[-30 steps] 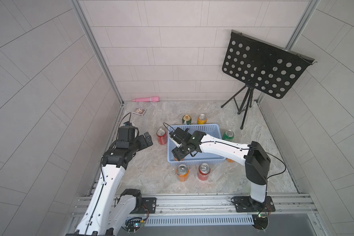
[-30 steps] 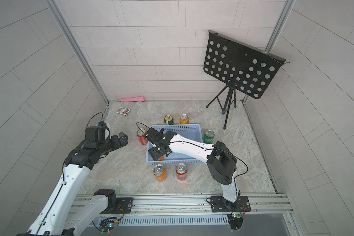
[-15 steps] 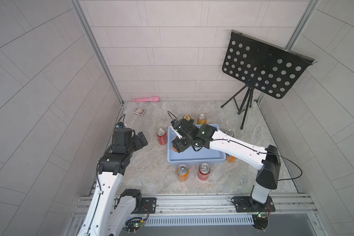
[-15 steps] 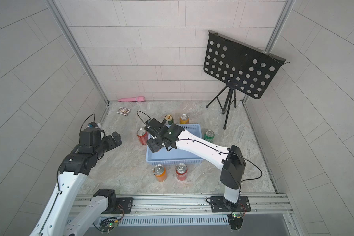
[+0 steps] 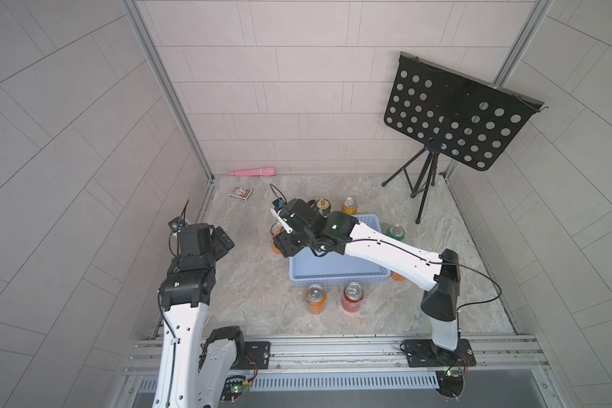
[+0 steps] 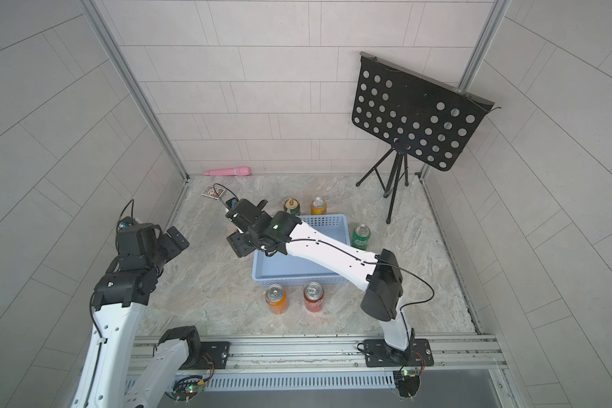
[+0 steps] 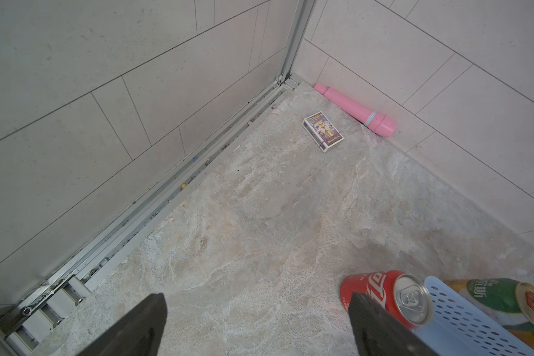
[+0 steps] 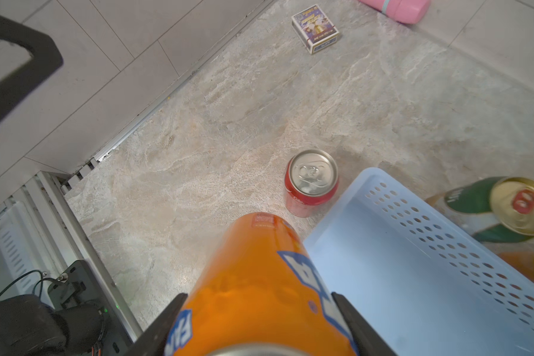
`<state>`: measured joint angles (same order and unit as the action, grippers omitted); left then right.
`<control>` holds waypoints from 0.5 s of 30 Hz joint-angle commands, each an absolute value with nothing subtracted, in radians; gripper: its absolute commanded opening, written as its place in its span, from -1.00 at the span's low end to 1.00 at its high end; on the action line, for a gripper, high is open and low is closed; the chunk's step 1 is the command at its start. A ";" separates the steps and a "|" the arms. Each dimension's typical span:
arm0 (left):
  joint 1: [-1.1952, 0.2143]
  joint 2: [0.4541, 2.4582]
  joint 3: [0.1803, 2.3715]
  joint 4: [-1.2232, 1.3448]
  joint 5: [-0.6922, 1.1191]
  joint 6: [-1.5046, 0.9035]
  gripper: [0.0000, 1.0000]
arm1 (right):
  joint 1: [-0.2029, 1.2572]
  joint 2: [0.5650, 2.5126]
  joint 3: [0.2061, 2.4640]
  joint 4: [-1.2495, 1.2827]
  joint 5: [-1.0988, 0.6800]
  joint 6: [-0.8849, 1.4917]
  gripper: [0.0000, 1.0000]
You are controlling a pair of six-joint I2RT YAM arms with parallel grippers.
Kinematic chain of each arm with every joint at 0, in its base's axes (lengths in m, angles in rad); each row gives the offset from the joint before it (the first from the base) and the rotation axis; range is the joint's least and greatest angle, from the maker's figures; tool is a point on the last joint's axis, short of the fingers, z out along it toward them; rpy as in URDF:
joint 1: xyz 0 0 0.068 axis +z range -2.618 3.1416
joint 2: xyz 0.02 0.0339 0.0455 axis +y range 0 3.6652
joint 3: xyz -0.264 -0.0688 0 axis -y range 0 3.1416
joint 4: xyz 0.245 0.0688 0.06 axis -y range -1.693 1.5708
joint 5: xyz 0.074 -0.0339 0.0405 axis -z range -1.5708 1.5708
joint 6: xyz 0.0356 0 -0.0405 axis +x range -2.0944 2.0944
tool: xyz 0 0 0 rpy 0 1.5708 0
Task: Take out the drinks from the basket
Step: Place the drink at the center of the board.
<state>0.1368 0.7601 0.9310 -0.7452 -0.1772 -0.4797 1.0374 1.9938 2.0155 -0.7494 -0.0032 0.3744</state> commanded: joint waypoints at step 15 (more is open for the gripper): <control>0.174 0.756 0.921 -0.754 -0.140 -0.480 1.00 | 1.062 2.283 2.231 -0.792 0.069 0.362 -0.22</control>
<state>0.1616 0.7593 0.9302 -0.7494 -0.1493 -0.4793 1.0584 2.2936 2.1914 -0.8124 0.0345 0.3664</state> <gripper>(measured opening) 0.999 0.706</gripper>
